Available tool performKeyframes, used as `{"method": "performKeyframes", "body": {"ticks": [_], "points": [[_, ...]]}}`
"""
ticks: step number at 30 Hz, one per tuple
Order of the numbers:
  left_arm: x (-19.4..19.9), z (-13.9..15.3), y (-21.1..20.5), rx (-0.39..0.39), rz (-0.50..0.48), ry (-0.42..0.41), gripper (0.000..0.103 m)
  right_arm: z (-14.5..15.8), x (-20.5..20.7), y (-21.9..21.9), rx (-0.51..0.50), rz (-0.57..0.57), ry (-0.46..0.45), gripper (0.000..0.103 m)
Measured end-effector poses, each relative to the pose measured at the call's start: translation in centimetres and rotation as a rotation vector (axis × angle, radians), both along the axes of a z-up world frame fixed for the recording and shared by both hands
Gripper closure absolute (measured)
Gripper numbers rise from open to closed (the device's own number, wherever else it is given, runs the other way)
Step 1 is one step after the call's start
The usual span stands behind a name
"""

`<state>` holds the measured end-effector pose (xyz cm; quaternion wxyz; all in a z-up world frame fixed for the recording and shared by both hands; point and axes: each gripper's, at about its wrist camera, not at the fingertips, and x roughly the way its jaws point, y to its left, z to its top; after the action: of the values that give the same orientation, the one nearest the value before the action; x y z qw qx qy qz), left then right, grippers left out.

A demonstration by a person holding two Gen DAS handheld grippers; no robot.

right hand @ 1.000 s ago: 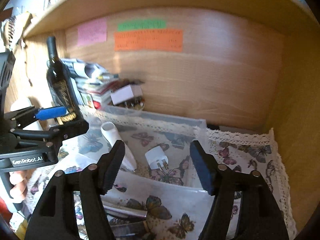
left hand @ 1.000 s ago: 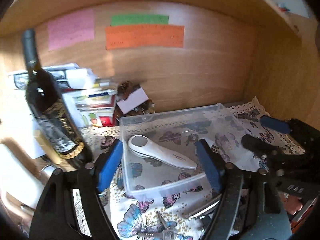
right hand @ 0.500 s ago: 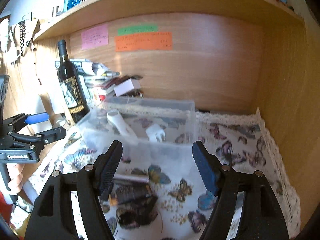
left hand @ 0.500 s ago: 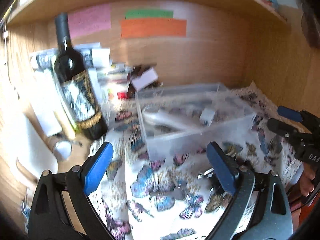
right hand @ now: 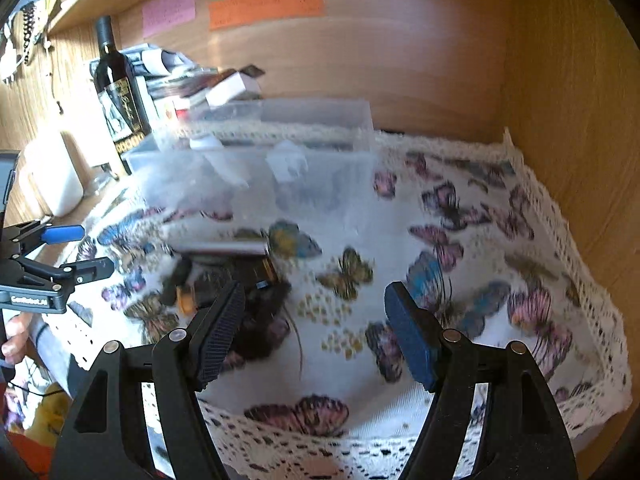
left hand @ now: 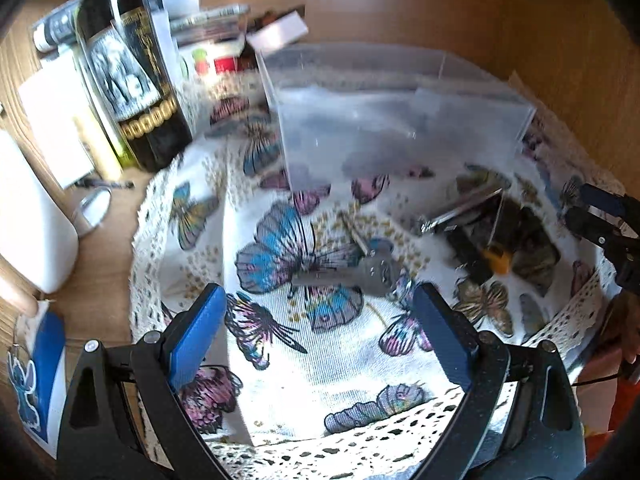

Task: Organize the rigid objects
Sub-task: 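Grasp the silver key with the left tool while the right tool grasps a black cylindrical item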

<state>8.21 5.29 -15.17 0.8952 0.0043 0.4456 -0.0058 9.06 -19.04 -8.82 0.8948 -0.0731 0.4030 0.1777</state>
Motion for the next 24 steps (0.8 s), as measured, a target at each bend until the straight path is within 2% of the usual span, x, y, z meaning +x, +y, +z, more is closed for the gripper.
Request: {"method": "performKeyframes", "body": {"ticks": [7,10,15,19,21,24], "points": [[1.0,-0.6,-0.5,-0.005,0.012,0.020,0.008,-1.8,0.3,-0.2,0.037,0.000,0.080,0.033],[1.4,-0.7,-0.9,-0.012,0.005,0.029,0.016,-2.2,0.6,0.0,0.069,0.012,0.108,0.035],[2.1,-1.2,-2.1,0.015,-0.018,0.029,0.017,-2.0,0.7,0.8,0.071,0.039,0.109,0.045],[2.3,-1.2,-1.6,-0.012,-0.007,0.028,0.017,-2.4,1.3,1.7,0.066,0.059,0.138,0.057],[2.2,-1.2,-1.5,-0.011,-0.001,0.022,0.021,-2.9,1.7,1.9,0.078,0.065,0.166,0.060],[2.1,-1.1,-1.3,-0.014,0.001,0.007,0.036,-3.0,1.8,2.3,0.076,0.063,0.162,0.066]]}}
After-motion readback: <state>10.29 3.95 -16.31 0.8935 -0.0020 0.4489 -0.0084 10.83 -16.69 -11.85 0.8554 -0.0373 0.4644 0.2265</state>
